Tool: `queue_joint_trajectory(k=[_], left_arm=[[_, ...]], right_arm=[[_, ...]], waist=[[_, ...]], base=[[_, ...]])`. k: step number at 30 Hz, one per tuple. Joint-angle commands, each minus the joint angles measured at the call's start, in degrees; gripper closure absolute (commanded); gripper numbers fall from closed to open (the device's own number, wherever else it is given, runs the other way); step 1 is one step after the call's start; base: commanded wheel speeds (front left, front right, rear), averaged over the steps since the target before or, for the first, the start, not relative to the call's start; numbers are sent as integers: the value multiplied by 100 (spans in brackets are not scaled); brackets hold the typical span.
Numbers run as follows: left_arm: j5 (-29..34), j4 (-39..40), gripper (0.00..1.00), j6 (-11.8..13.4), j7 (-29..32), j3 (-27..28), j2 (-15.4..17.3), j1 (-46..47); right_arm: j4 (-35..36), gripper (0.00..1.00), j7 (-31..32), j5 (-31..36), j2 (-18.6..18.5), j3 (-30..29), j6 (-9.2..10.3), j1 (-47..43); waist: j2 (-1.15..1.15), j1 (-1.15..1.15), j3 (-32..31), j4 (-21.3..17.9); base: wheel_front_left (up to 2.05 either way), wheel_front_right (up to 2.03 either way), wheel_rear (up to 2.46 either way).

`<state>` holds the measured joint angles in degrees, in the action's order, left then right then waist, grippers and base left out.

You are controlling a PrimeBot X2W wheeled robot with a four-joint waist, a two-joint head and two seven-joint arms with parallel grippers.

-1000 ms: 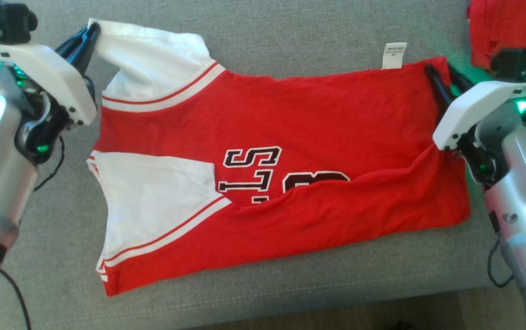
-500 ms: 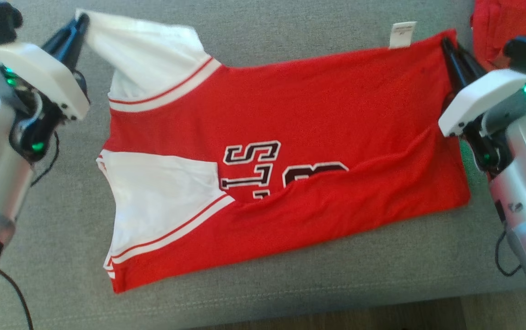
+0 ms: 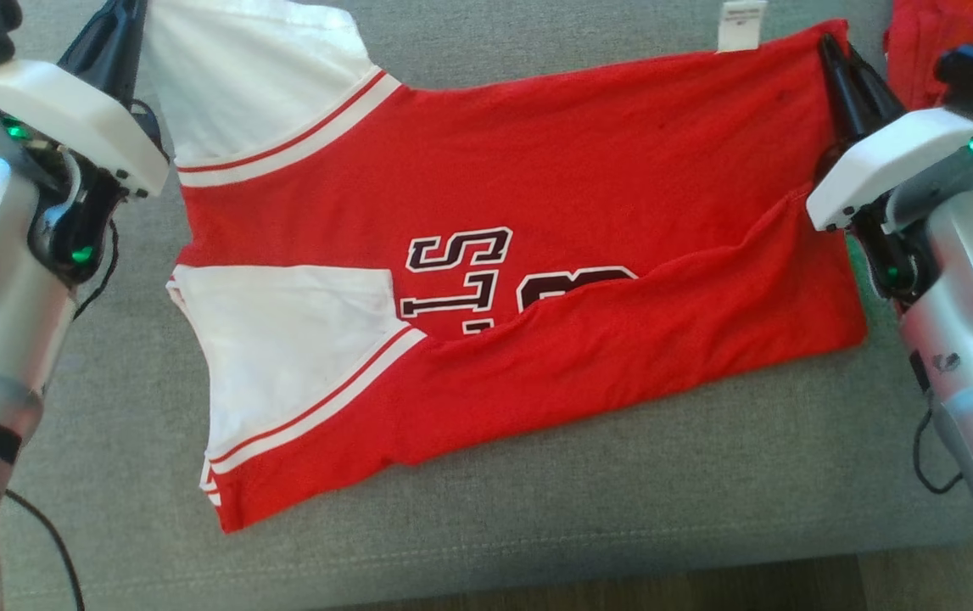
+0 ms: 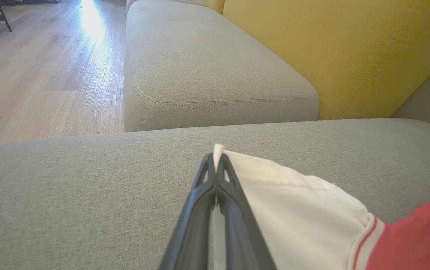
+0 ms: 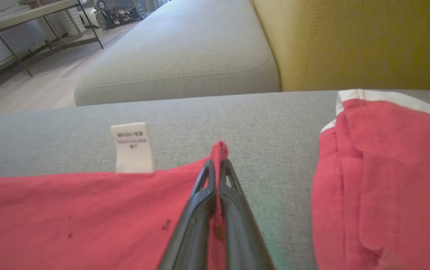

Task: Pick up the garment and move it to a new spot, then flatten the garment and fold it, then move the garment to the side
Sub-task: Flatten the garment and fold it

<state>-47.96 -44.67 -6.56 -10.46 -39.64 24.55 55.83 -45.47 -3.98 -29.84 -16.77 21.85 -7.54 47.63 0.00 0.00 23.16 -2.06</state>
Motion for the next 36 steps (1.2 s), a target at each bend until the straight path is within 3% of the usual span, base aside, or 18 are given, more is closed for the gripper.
queue_joint_trajectory(k=[1,7,17,36], left_arm=[[43,80,100,-3,-97,230,281,279],[97,258,100,-53,-271,104,413,10],[158,1109,100,-86,-332,-293,911,-739],[-309,3418,100,-51,507,-820,2111,-2305]], right_arm=[[150,100,-150,-80,-25,99,5,80],[272,100,-514,-279,-203,450,5,-170],[298,100,-642,-670,-644,633,5,-606],[1193,100,-277,-1327,-1814,1385,5,-1507]], waist=[[0,0,-14,14],[0,0,-199,52],[0,0,-552,231],[0,0,-1125,695]], base=[[0,0,0],[0,0,0],[0,0,0],[0,0,0]])
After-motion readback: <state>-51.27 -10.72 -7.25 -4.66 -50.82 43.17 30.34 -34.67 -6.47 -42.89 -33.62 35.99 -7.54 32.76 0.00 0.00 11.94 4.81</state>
